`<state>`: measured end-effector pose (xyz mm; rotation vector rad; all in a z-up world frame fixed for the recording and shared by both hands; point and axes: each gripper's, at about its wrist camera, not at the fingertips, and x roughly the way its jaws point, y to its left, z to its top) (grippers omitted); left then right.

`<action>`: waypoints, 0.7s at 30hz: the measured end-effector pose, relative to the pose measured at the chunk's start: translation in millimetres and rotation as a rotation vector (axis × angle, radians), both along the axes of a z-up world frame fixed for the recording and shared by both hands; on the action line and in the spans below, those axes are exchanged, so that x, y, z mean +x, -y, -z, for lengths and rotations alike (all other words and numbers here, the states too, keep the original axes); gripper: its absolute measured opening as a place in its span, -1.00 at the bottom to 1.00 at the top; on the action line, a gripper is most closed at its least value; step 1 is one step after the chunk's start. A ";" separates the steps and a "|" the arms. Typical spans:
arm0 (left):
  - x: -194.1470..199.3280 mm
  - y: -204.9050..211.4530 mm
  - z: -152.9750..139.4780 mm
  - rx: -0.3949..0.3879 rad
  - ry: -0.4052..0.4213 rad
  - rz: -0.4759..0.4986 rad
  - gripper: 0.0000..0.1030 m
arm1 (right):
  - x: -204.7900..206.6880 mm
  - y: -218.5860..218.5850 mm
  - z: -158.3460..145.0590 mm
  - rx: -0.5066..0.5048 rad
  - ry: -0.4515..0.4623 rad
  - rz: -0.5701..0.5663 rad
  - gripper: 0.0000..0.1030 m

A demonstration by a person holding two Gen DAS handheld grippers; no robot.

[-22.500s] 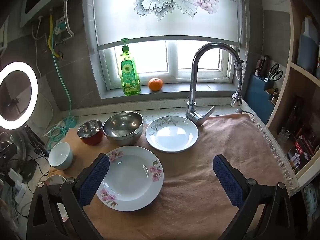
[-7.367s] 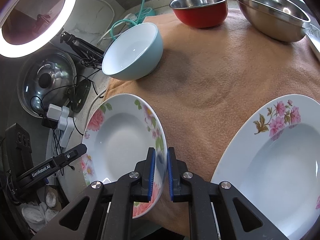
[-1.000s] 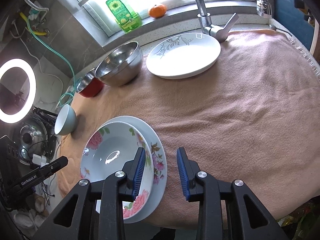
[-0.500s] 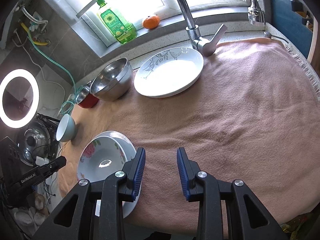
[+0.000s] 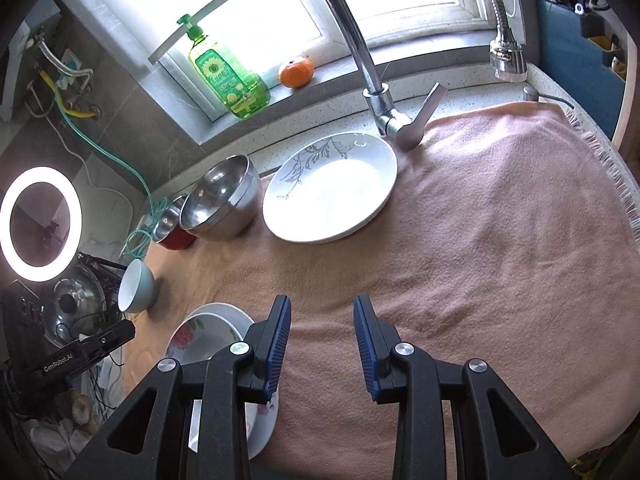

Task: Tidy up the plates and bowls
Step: 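Lower the nested pink-flowered plates onto the towel and open both tools, then move both tools to the leaf-patterned white plate and grasp its rim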

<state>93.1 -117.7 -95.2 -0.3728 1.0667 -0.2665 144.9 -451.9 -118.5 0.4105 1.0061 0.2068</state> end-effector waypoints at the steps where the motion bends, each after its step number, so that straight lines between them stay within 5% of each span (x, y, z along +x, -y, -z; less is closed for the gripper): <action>1: 3.3 1.2 -0.5 -0.007 0.003 0.015 -0.62 | 2.4 0.7 -0.5 0.005 -0.005 0.019 -0.43; 11: 27.7 18.7 3.8 -0.041 -0.009 0.074 -0.62 | 24.0 10.4 -13.9 -0.031 0.017 0.084 -0.43; 21: 50.3 52.8 17.5 -0.057 -0.026 -0.009 -0.61 | 75.7 24.8 2.2 -0.083 0.012 -0.011 -0.43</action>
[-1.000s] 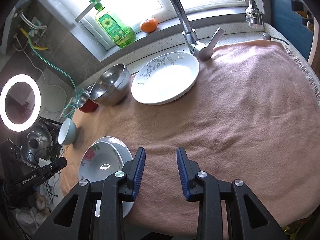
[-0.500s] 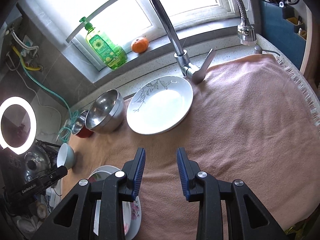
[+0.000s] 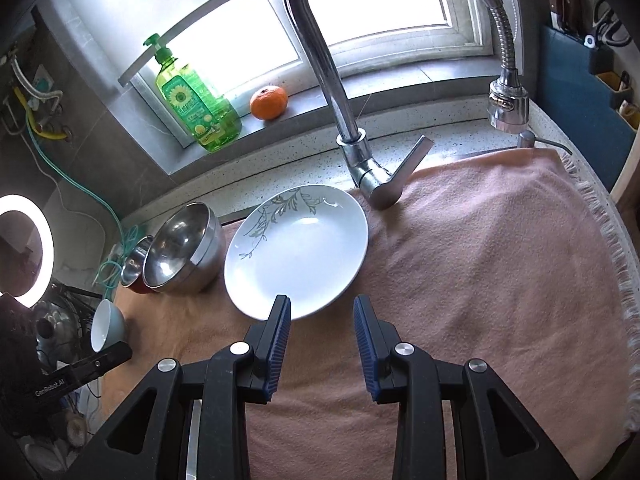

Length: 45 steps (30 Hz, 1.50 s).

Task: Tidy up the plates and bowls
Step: 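Move both tools to the leaf-patterned white plate and grasp its rim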

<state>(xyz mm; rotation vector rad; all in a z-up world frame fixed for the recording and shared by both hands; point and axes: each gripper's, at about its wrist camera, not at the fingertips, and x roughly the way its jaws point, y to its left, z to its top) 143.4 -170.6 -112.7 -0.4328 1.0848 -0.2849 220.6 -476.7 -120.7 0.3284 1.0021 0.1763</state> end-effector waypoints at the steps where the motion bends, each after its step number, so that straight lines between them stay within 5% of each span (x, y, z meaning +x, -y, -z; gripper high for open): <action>1: 2.7 5.8 2.5 0.006 -0.003 -0.009 -0.61 | 6.6 2.5 3.7 0.009 -0.009 -0.020 -0.43; 18: 57.3 55.1 41.0 0.102 -0.055 -0.139 -0.61 | 84.3 21.0 63.1 -0.037 -0.055 -0.169 -0.43; 31: 75.2 57.1 57.8 0.126 -0.092 -0.143 -0.61 | 103.1 11.2 75.2 -0.053 -0.063 -0.210 -0.45; 45: 87.5 61.4 64.4 0.146 -0.099 -0.136 -0.61 | 111.4 5.9 80.5 -0.053 -0.065 -0.222 -0.68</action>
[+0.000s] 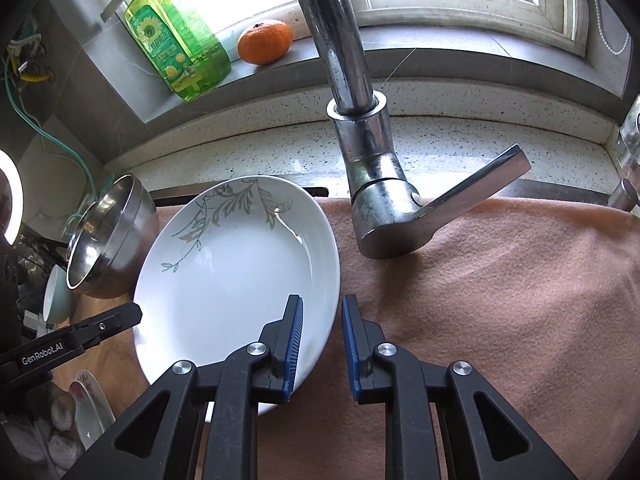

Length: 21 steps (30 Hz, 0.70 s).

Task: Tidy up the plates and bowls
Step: 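Move both tools to the leaf-patterned white plate and grasp its rim, then lift the leaf-patterned plate with both tools and carry it toward the pink plates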

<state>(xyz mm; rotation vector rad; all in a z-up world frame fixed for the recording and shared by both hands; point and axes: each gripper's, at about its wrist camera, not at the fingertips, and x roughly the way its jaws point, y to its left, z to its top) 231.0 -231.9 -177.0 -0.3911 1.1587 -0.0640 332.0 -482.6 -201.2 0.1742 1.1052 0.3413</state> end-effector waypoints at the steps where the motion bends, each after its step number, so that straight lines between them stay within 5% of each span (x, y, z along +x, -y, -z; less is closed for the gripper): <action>1: 1.0 1.1 0.6 -0.001 0.000 0.002 -0.61 | 0.5 -0.2 0.2 0.001 -0.001 -0.003 -0.68; 21: 3.2 3.8 7.7 0.003 -0.004 -0.004 -0.68 | 4.2 -0.8 3.0 -0.014 -0.009 -0.036 -0.84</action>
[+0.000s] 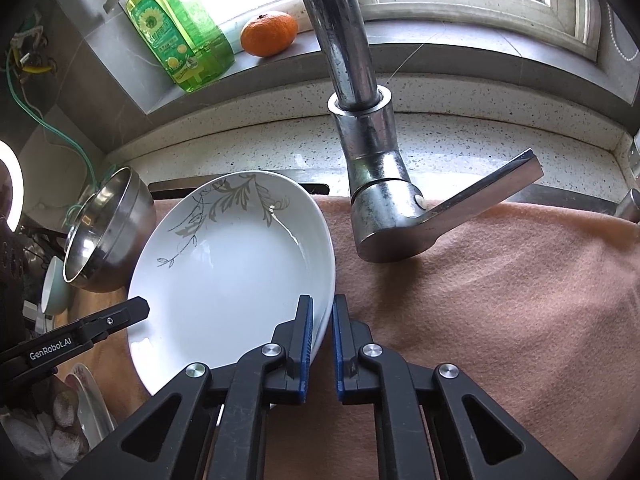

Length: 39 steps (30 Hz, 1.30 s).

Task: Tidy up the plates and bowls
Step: 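Lift the leaf-patterned plate with both tools and carry it toward the pink plates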

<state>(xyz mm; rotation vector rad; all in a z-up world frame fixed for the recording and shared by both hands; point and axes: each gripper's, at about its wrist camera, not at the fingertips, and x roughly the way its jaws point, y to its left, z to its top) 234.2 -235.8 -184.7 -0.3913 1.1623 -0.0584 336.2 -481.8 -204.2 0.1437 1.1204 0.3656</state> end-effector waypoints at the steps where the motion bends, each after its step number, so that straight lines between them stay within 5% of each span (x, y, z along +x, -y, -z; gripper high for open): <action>1: -0.3 0.6 -0.1 0.004 0.001 0.000 -0.68 | -0.1 -0.5 -0.1 -0.004 0.002 -0.002 -0.84; 39: -55.3 -4.5 -29.3 0.005 0.061 0.127 -0.68 | -59.6 5.3 -22.8 0.016 0.030 0.081 -0.84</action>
